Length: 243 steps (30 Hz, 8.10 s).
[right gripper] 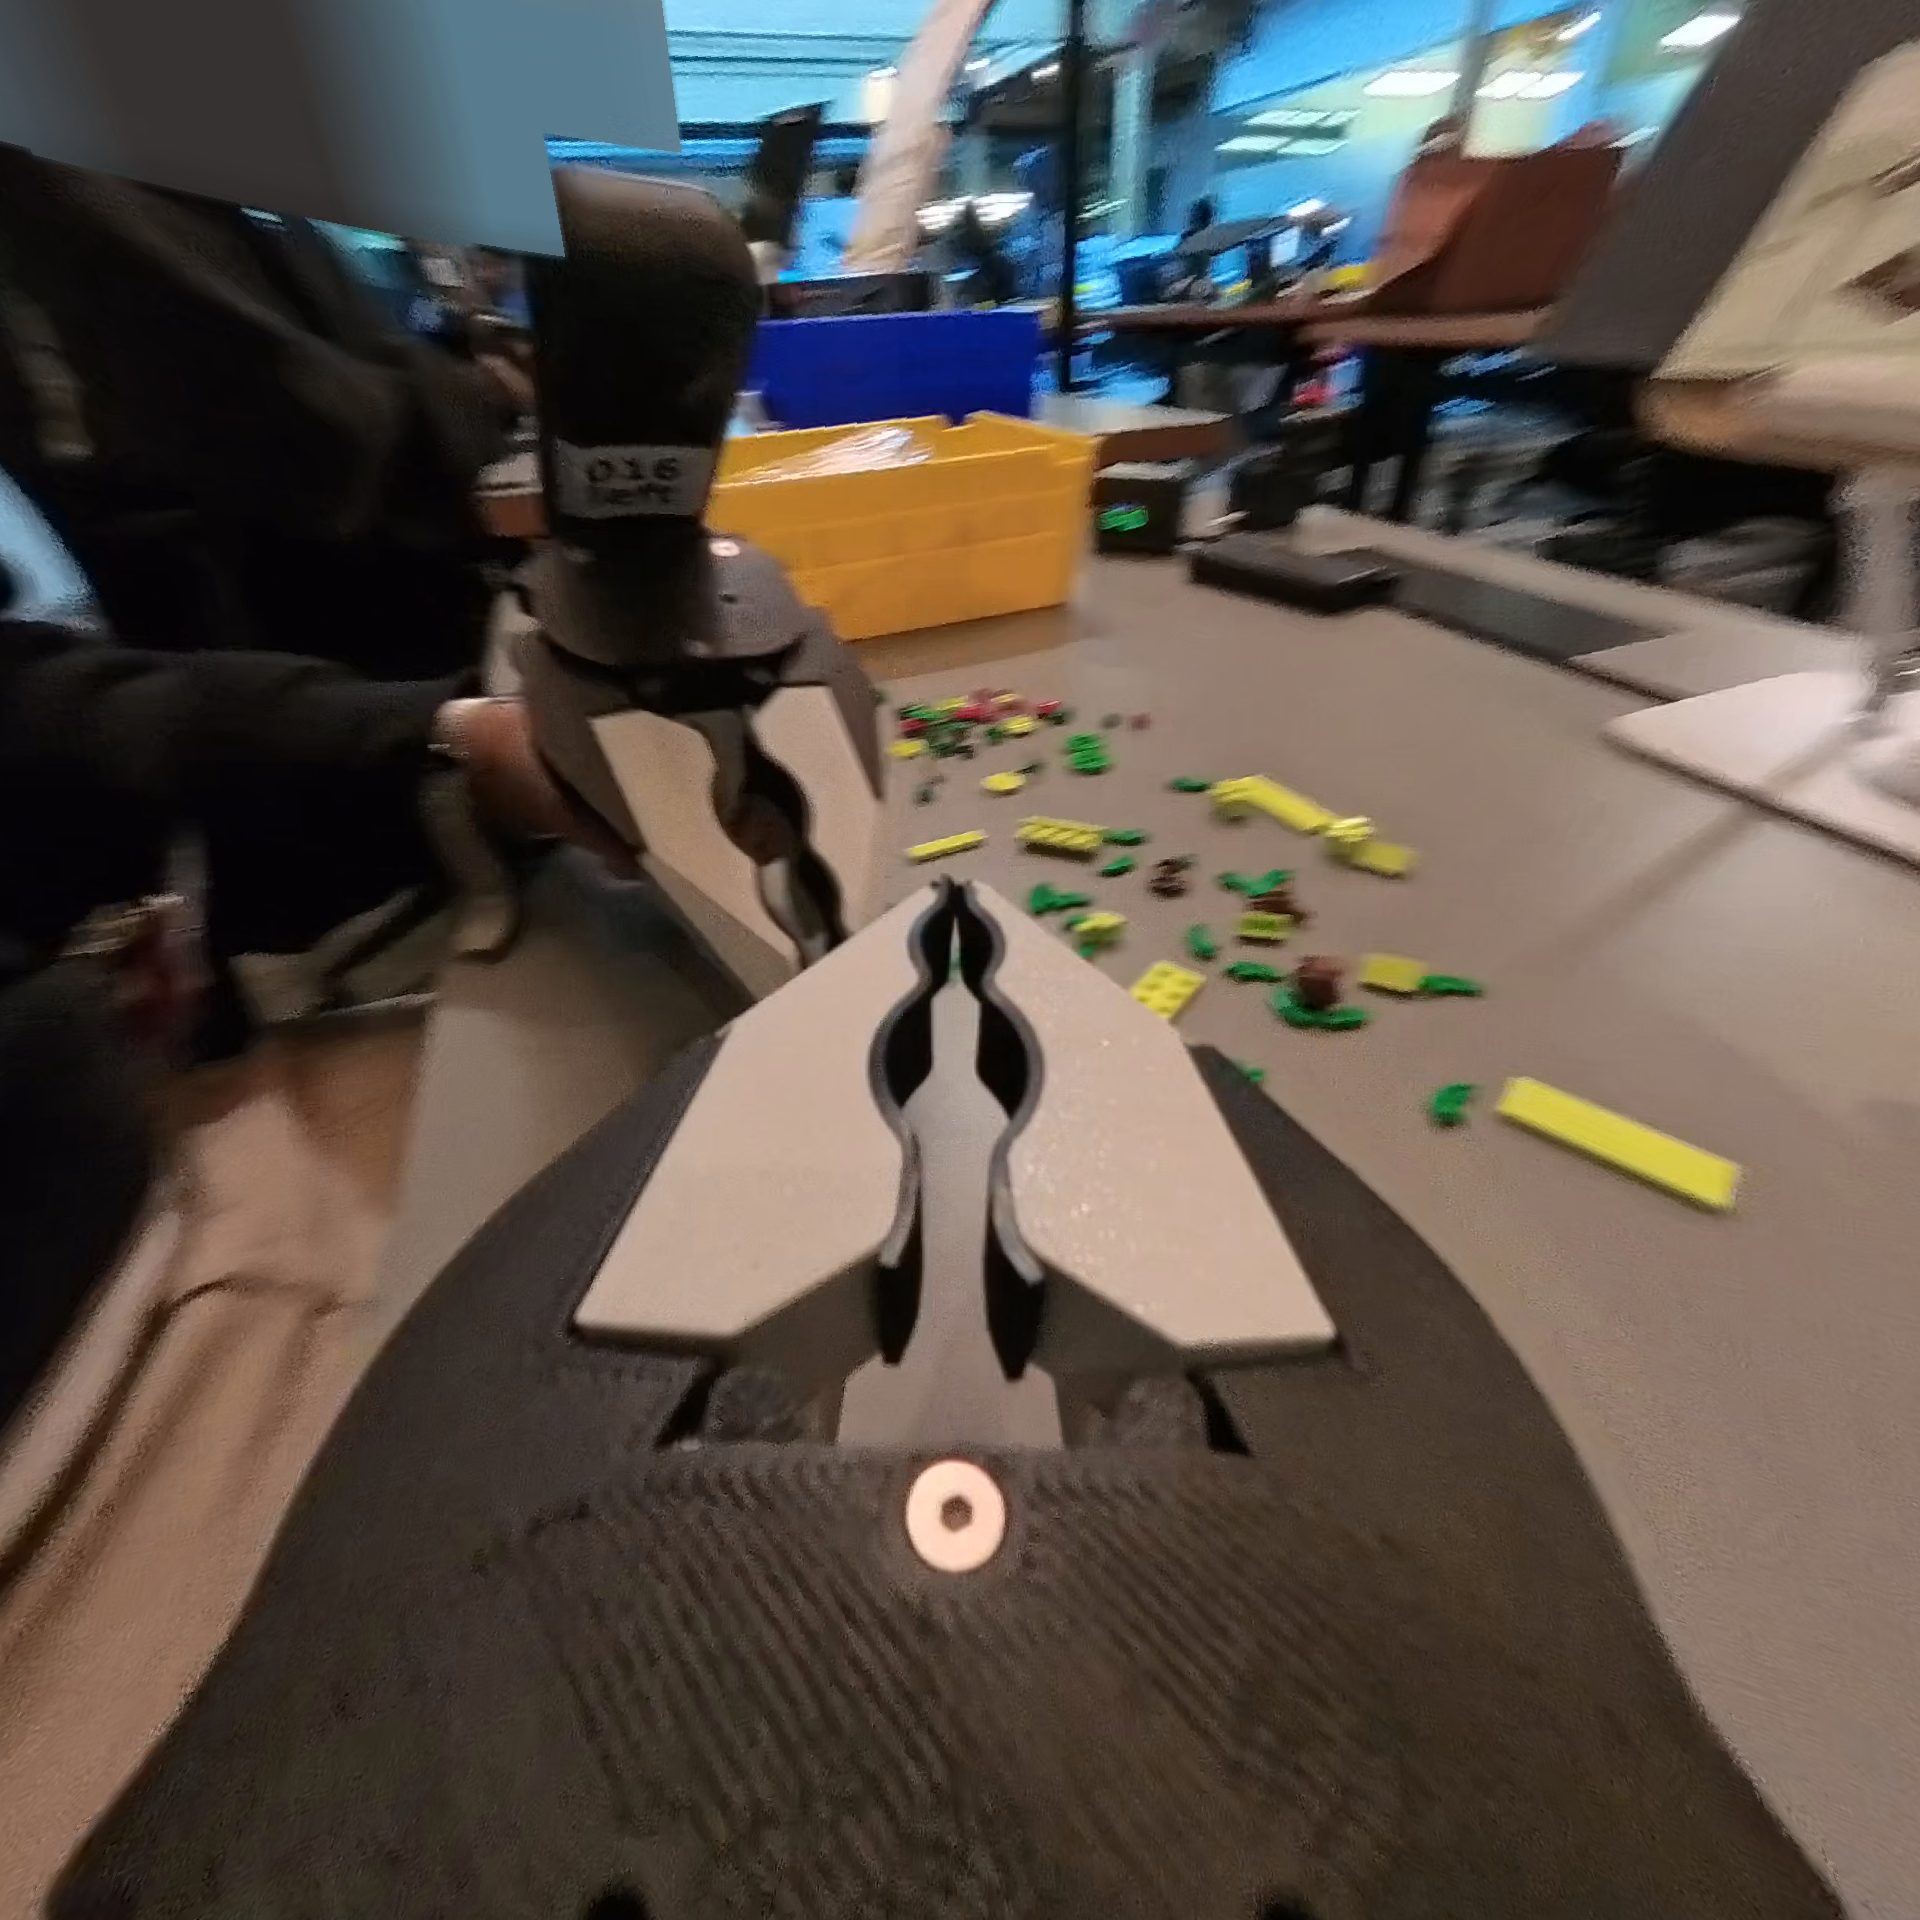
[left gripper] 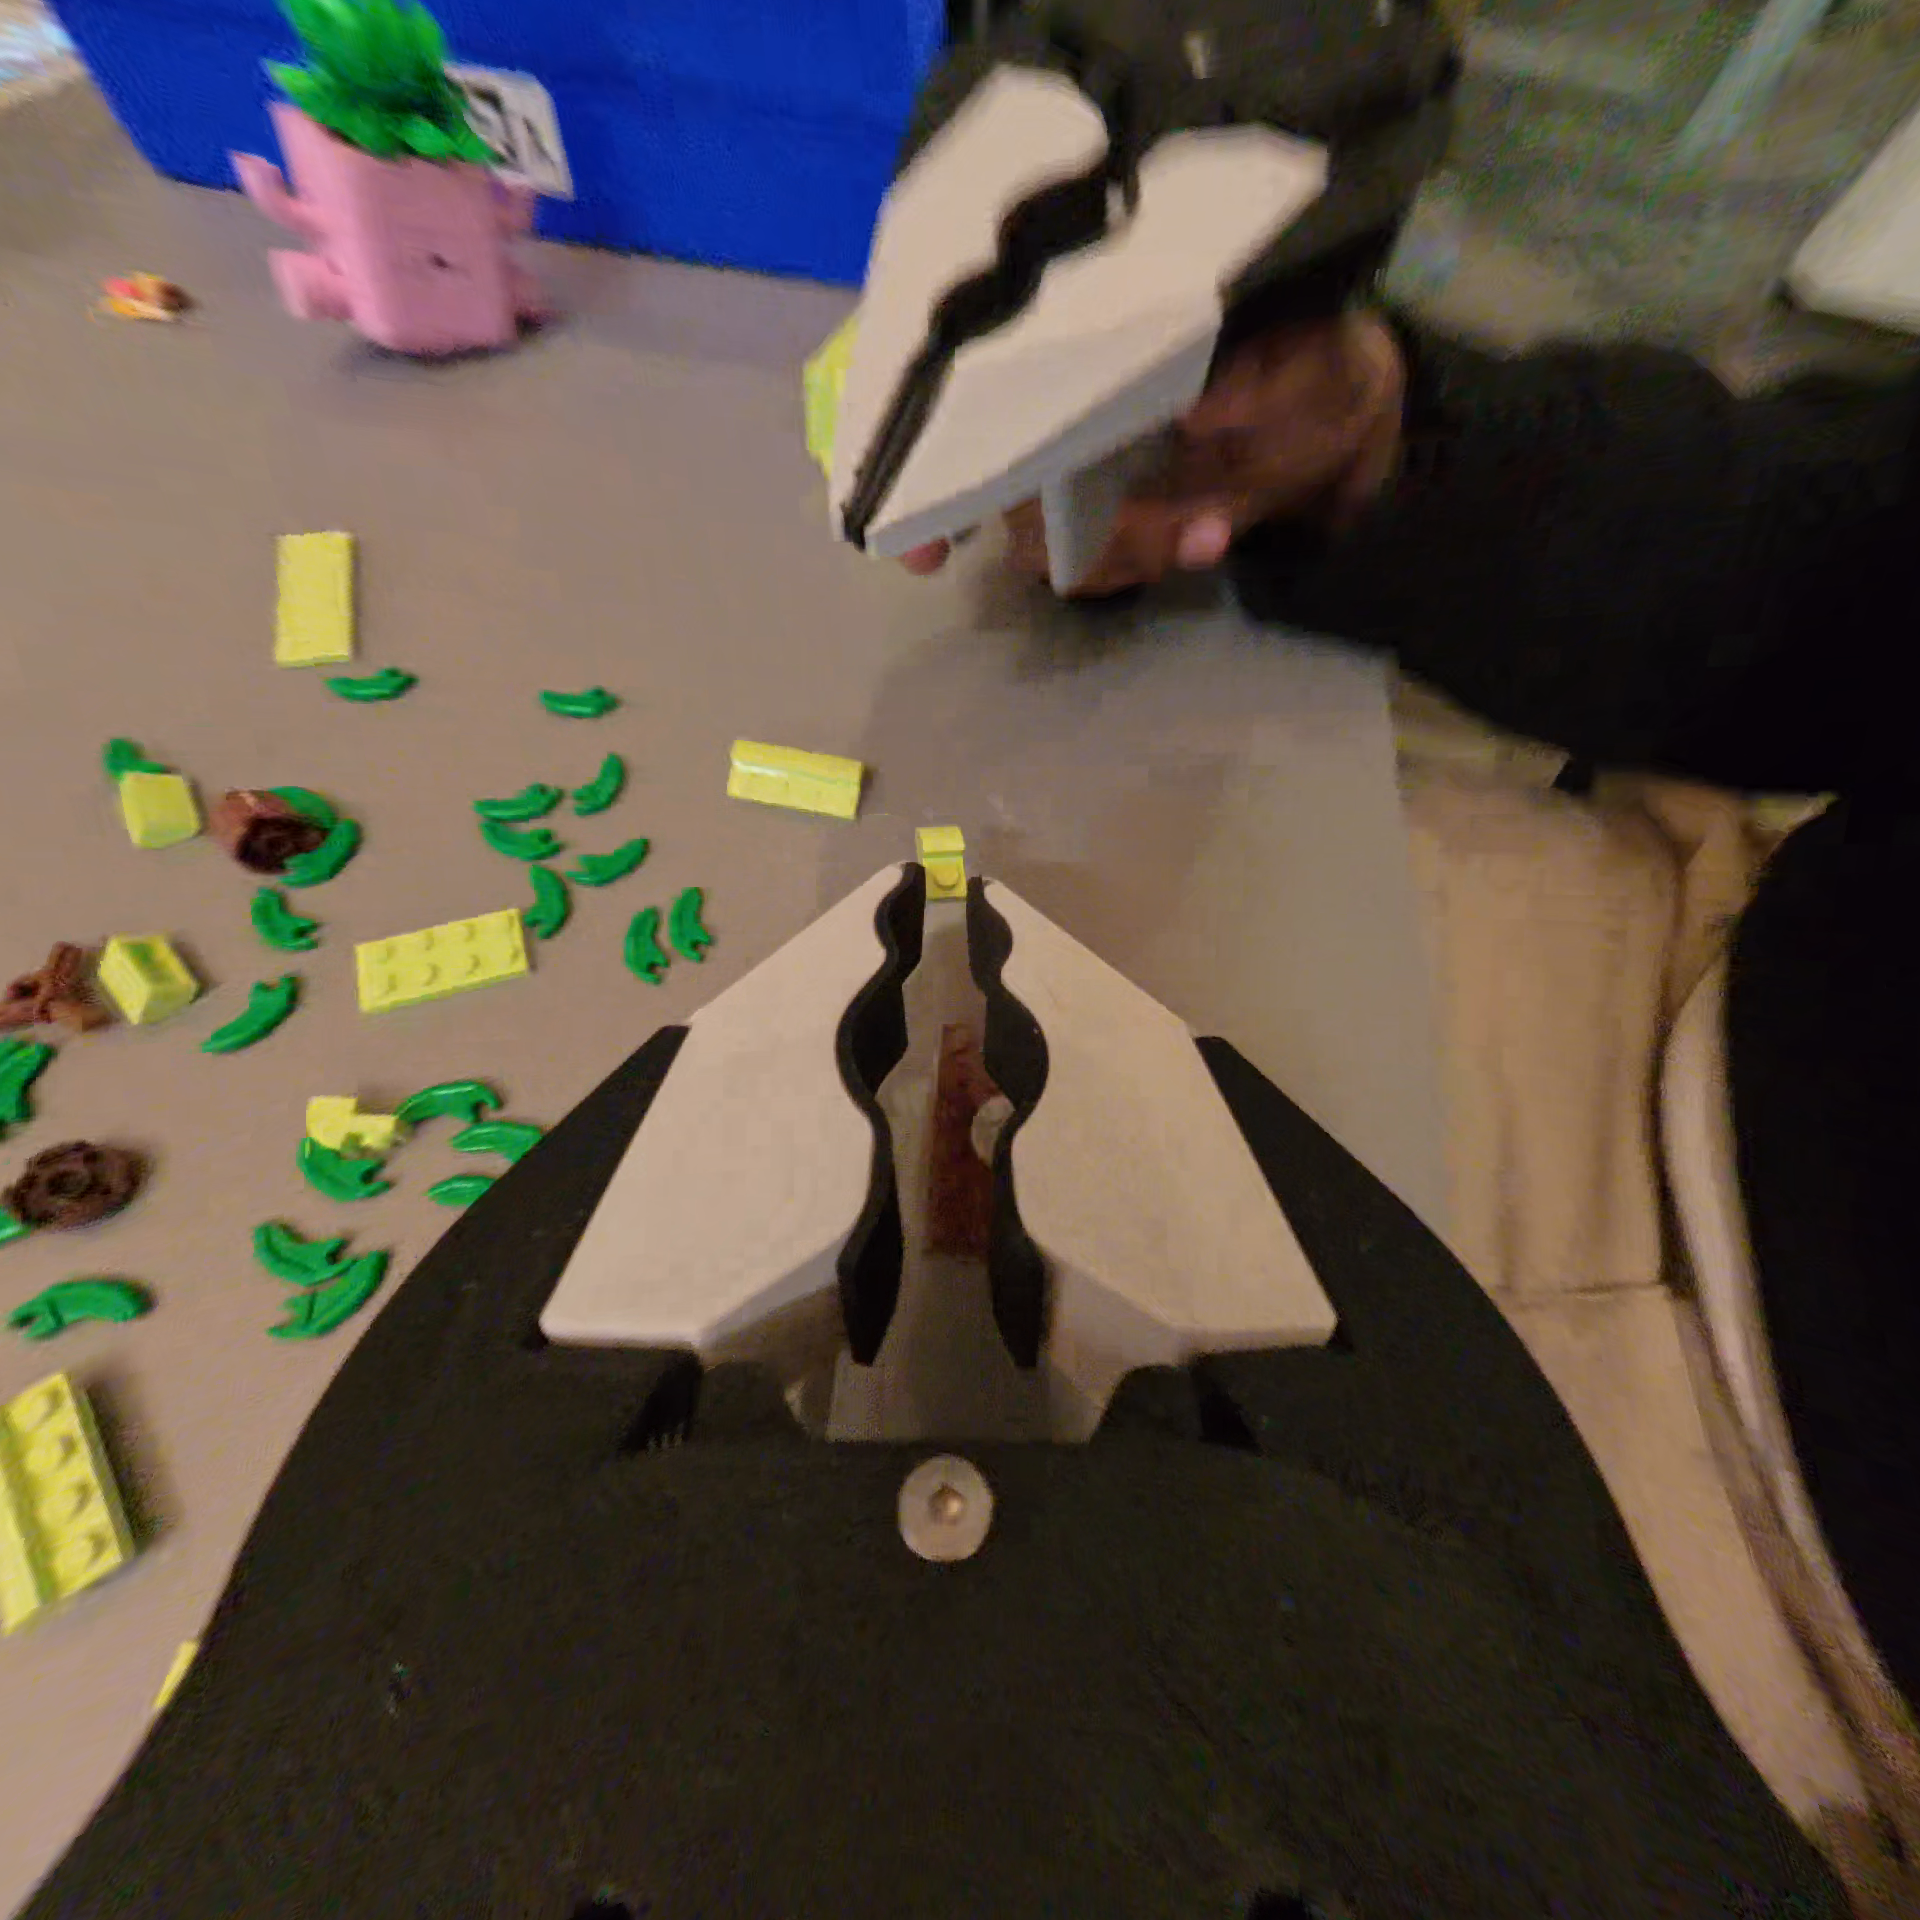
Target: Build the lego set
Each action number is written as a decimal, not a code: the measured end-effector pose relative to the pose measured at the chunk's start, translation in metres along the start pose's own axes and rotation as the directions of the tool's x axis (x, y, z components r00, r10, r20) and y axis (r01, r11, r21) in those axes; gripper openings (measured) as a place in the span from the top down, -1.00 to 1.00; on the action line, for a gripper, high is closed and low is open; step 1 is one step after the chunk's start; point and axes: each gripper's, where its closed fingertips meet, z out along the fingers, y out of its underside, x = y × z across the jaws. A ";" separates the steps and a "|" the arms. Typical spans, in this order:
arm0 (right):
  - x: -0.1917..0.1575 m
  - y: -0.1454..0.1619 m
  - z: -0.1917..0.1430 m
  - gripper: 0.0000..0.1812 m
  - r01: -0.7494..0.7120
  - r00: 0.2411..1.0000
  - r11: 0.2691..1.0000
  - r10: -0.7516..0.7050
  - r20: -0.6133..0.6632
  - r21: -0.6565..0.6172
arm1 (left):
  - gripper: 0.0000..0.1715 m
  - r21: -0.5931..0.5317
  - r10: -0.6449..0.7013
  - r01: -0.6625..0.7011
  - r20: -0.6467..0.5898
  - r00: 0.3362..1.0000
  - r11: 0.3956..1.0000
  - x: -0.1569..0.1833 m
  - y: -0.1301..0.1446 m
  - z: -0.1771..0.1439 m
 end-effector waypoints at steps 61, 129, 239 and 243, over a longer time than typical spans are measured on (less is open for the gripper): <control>-0.034 0.088 0.025 0.93 0.065 0.984 0.835 0.037 0.173 -0.546 | 0.57 -0.234 0.083 -0.092 -0.046 0.995 0.968 0.011 0.048 -0.005; -0.041 0.088 0.037 0.99 0.103 0.961 0.810 0.068 0.267 -0.577 | 0.66 -0.247 0.019 -0.041 -0.088 0.996 0.968 0.015 0.049 -0.003; -0.037 0.044 0.031 0.98 -0.529 0.610 0.628 0.749 0.258 -0.571 | 0.82 0.029 0.304 -0.318 0.223 0.926 0.948 -0.002 0.003 -0.023; -0.042 0.043 0.030 0.98 -0.524 0.588 0.617 0.761 0.275 -0.587 | 0.84 0.028 0.309 -0.322 0.207 0.928 0.946 0.000 0.004 -0.022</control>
